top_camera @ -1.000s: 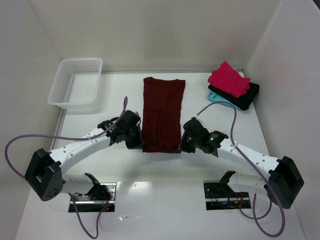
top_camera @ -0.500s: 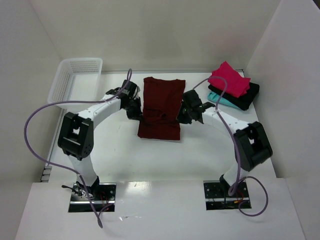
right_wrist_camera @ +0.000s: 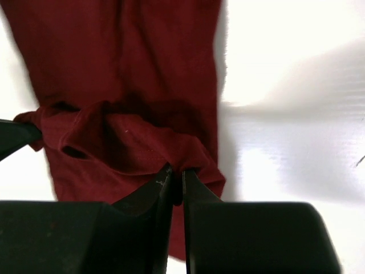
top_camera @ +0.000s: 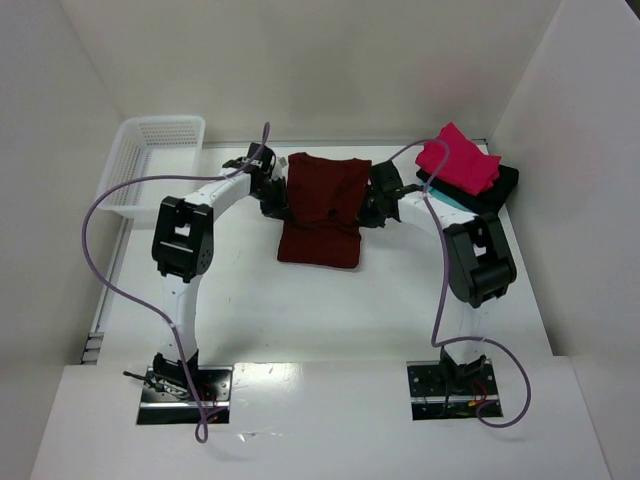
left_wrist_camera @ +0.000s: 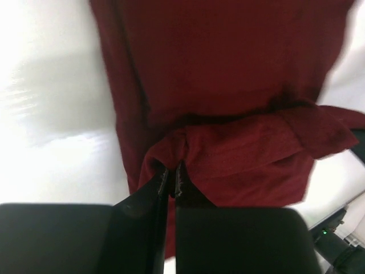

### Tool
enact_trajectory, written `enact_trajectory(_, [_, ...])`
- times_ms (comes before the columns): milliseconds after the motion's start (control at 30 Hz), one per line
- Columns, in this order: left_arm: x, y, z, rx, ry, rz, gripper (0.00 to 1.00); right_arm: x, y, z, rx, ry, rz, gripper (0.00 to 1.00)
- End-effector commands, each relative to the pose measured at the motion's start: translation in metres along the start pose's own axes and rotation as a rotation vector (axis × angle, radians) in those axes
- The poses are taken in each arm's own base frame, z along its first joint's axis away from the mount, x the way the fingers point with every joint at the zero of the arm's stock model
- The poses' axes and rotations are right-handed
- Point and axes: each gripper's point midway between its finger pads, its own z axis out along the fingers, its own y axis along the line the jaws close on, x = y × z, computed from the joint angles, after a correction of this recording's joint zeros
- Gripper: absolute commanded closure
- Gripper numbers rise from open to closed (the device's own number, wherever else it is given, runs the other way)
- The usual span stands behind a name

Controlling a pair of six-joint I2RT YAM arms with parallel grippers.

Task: Fold and stack the t-shirts
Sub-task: Fold the folded rectangular tshirt in 1/3 of the way

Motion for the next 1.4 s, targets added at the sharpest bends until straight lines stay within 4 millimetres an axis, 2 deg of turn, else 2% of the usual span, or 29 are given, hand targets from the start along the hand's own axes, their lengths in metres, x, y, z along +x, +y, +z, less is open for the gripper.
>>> enact_trajectory(0, [-0.001, 0.014, 0.004, -0.028, 0.02, 0.022, 0.88, -0.02, -0.002, 0.011, 0.006, -0.036, -0.032, 0.81])
enact_trajectory(33, [-0.003, 0.018, 0.003, -0.031, 0.016, 0.015, 0.77, -0.017, -0.002, 0.017, 0.001, -0.023, -0.032, 0.69])
enact_trajectory(67, [-0.004, 0.02, 0.003, -0.04, 0.012, 0.015, 0.73, -0.022, 0.002, 0.016, -0.007, -0.033, -0.034, 0.6])
enact_trajectory(133, [-0.007, 0.025, 0.001, -0.053, 0.002, 0.008, 0.55, -0.025, 0.004, 0.018, -0.013, -0.043, -0.045, 0.43])
enact_trajectory(167, [-0.014, 0.025, -0.004, -0.048, -0.022, 0.009, 0.51, -0.034, 0.008, 0.014, -0.02, -0.075, -0.047, 0.35])
enact_trajectory(233, [-0.027, 0.018, -0.013, -0.046, -0.064, 0.025, 0.46, -0.048, 0.016, 0.006, -0.04, -0.132, -0.057, 0.32])
enact_trajectory(300, [-0.042, 0.01, -0.025, -0.042, -0.112, 0.053, 0.38, -0.064, 0.027, -0.011, -0.07, -0.192, -0.07, 0.26])
enact_trajectory(367, [-0.051, -0.001, -0.041, -0.027, -0.153, 0.079, 0.3, -0.079, 0.037, -0.032, -0.096, -0.246, -0.069, 0.26])
enact_trajectory(400, [-0.056, -0.01, -0.056, -0.015, -0.183, 0.091, 0.25, -0.079, 0.039, -0.039, -0.102, -0.255, -0.069, 0.26])
enact_trajectory(467, [-0.053, -0.019, -0.067, 0.021, -0.199, 0.105, 0.24, -0.08, 0.043, -0.051, -0.133, -0.268, -0.072, 0.26])
enact_trajectory(500, [-0.053, -0.023, -0.072, 0.038, -0.214, 0.114, 0.22, -0.081, 0.048, -0.065, -0.158, -0.281, -0.075, 0.31])
enact_trajectory(533, [-0.045, -0.032, -0.08, 0.053, -0.23, 0.134, 0.22, -0.077, 0.052, -0.075, -0.196, -0.287, -0.08, 0.36])
enact_trajectory(567, [-0.047, -0.038, -0.091, 0.062, -0.252, 0.145, 0.22, -0.073, 0.049, -0.072, -0.195, -0.279, -0.071, 0.42])
enact_trajectory(600, [-0.037, -0.044, -0.095, 0.085, -0.252, 0.158, 0.22, -0.066, 0.048, -0.075, -0.213, -0.273, -0.062, 0.55])
enact_trajectory(667, [-0.021, -0.052, -0.093, 0.123, -0.226, 0.173, 0.26, -0.054, 0.046, -0.071, -0.226, -0.234, -0.065, 0.69])
enact_trajectory(700, [-0.003, -0.059, -0.088, 0.151, -0.191, 0.177, 0.32, -0.043, 0.047, -0.068, -0.239, -0.2, -0.073, 0.76])
enact_trajectory(800, [0.021, -0.062, -0.074, 0.164, -0.154, 0.164, 0.48, -0.017, 0.052, -0.058, -0.242, -0.145, -0.102, 0.83])
enact_trajectory(833, [0.034, -0.057, -0.065, 0.158, -0.123, 0.159, 0.58, -0.009, 0.047, -0.051, -0.227, -0.122, -0.103, 0.85])
enact_trajectory(867, [0.039, -0.055, -0.06, 0.158, -0.118, 0.149, 0.65, -0.004, 0.049, -0.046, -0.228, -0.112, -0.11, 0.85])
enact_trajectory(967, [0.053, -0.047, -0.041, 0.155, -0.063, 0.135, 0.75, 0.01, 0.038, -0.032, -0.197, -0.071, -0.098, 0.85])
enact_trajectory(1067, [0.059, -0.036, -0.022, 0.137, -0.026, 0.117, 0.75, 0.015, 0.031, -0.022, -0.172, -0.055, -0.095, 0.84])
enact_trajectory(1200, [0.052, -0.027, 0.001, 0.112, -0.009, 0.114, 0.75, 0.016, 0.026, -0.007, -0.143, -0.04, -0.102, 0.81])
enact_trajectory(1367, [0.024, -0.029, 0.016, 0.106, -0.036, 0.118, 0.73, 0.006, 0.03, 0.015, -0.121, -0.041, -0.117, 0.76])
